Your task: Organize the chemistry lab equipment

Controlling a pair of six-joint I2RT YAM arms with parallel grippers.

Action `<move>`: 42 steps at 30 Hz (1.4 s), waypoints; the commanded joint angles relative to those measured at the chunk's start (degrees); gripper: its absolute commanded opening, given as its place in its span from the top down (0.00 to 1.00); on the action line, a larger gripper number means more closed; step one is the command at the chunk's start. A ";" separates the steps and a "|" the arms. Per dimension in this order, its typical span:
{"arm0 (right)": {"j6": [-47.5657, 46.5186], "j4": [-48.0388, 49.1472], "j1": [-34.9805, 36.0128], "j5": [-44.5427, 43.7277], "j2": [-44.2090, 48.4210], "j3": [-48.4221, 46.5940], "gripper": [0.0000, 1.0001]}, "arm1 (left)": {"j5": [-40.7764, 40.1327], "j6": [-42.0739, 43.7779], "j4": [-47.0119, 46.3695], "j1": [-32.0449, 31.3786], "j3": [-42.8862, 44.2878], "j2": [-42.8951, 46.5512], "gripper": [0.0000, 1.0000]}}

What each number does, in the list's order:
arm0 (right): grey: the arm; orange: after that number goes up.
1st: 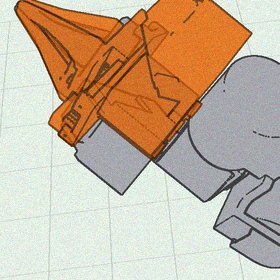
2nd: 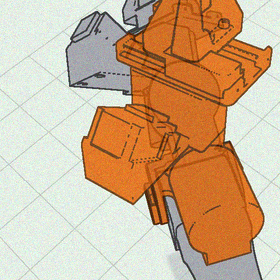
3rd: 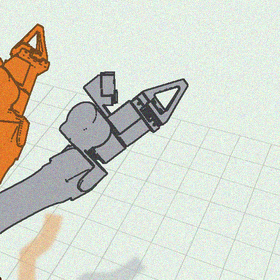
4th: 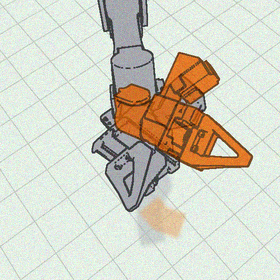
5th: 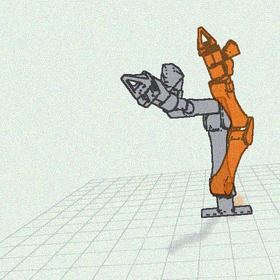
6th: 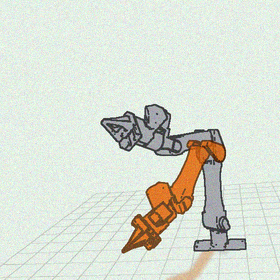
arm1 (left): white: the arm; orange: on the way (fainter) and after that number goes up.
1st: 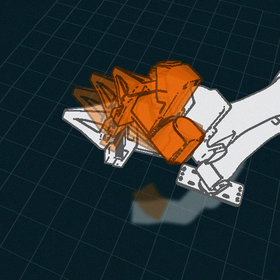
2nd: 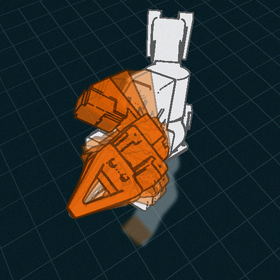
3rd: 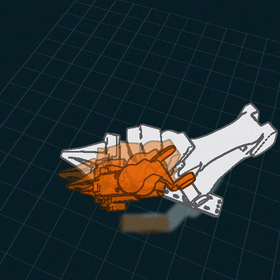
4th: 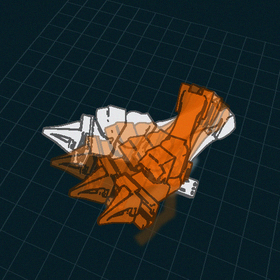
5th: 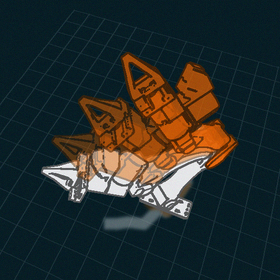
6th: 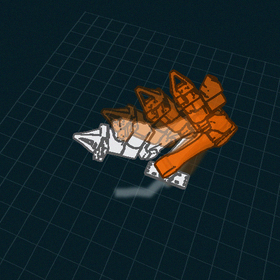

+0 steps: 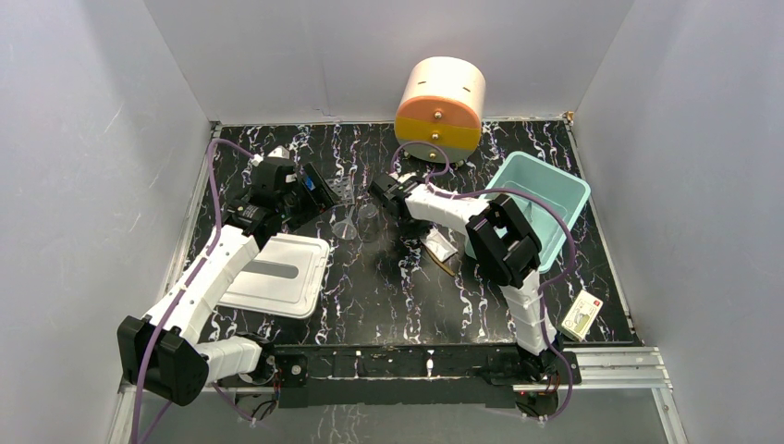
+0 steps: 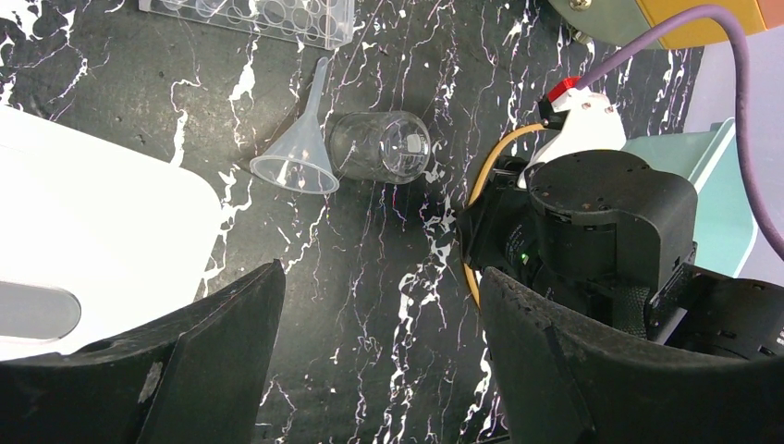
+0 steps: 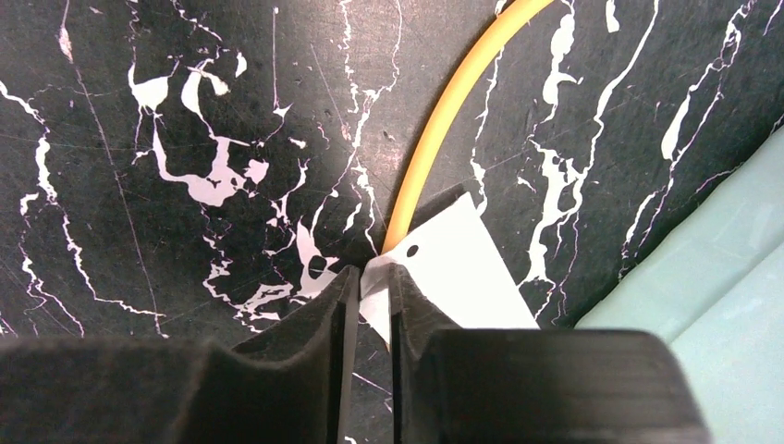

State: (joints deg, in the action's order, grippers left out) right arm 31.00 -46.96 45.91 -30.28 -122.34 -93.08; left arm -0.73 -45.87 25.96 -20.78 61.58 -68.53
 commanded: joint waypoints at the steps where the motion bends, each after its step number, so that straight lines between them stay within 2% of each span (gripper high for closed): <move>1: -0.23 2.09 0.06 -0.65 1.34 1.05 0.78 | 0.44 0.60 -0.08 0.21 -0.09 0.86 0.25; 8: -0.70 1.13 0.06 -1.12 2.43 0.04 1.00 | 0.73 0.47 -0.22 0.21 -0.37 0.94 0.25; 15: -1.03 0.14 0.06 -0.20 5.59 -2.11 1.00 | 0.73 0.67 -0.54 0.21 -0.55 1.03 0.25; 22: -1.39 0.35 -0.72 2.55 11.86 -3.61 1.00 | 5.86 1.45 -3.61 0.16 -1.30 1.45 0.24; 26: -1.25 2.29 -3.43 10.53 16.78 -3.50 1.00 | 12.00 2.16 -8.02 0.21 -2.91 1.39 0.20; 34: -5.36 16.08 -11.13 40.87 26.97 4.65 1.00 | 22.15 1.54 -16.30 0.20 -4.64 0.56 0.16; 40: -5.82 25.47 -15.22 56.10 33.55 9.29 1.00 | 36.10 0.10 -27.52 0.20 -6.01 -0.75 0.13; 41: -5.06 26.64 -15.50 58.06 34.20 9.44 1.00 | 38.45 0.08 -29.22 0.12 -5.91 -1.15 0.11; 42: -4.09 27.92 -15.70 59.56 34.74 9.49 1.00 | 39.80 0.19 -30.20 -0.03 -5.68 -1.38 0.04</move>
State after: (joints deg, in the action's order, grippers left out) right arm 26.61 -28.82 30.98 15.97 -91.61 -83.81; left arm 26.98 -45.25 4.75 -20.78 56.21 -69.30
